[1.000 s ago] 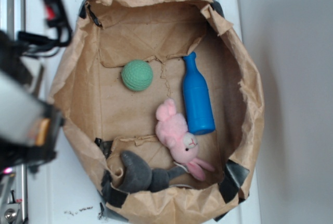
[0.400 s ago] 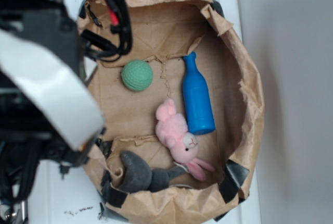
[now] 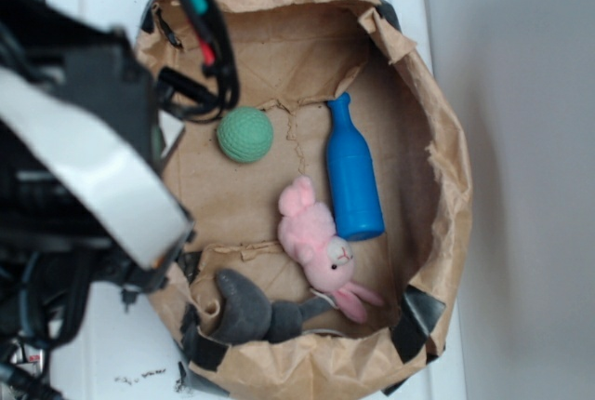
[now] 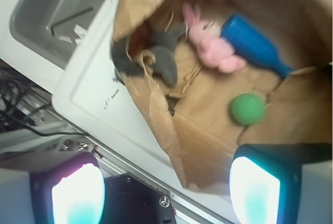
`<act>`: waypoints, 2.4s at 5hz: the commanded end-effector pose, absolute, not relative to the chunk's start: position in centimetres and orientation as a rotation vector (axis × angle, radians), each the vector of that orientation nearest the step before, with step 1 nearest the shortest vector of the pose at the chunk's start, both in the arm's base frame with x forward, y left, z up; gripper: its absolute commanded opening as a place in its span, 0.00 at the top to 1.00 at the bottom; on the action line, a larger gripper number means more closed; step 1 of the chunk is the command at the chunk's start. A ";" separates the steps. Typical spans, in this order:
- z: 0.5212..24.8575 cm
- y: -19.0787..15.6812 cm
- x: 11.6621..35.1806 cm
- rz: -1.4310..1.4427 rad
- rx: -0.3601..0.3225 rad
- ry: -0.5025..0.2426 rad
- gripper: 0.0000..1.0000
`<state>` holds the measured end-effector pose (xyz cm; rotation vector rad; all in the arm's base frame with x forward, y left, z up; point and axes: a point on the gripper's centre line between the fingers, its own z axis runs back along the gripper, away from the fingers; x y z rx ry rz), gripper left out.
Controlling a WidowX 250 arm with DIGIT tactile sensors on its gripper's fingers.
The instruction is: Grab the pink bunny.
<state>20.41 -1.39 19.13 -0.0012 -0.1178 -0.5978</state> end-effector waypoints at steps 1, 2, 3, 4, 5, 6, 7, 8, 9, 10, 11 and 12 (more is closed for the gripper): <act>13.4 -0.8 25.4 -0.604 0.064 -0.048 0.00; 12.9 0.1 26.9 -0.571 0.065 -0.032 0.00; 14.8 1.4 27.2 -0.554 0.008 -0.081 0.00; 16.7 2.5 27.3 -0.538 -0.035 -0.121 0.00; 17.3 3.8 27.8 -0.501 -0.035 -0.135 0.00; 15.3 3.0 27.8 -0.495 0.032 -0.121 0.00; 12.9 0.6 27.3 -0.561 0.073 -0.138 0.00; 10.8 -2.3 27.8 -0.656 0.122 -0.226 0.00; 10.3 -3.2 28.5 -0.696 0.100 -0.240 0.00; 10.7 -2.7 31.0 -0.681 0.072 -0.239 0.00; 10.7 -0.8 32.7 -0.651 0.050 -0.233 0.00; 9.0 -0.2 33.1 -0.664 0.019 -0.214 0.00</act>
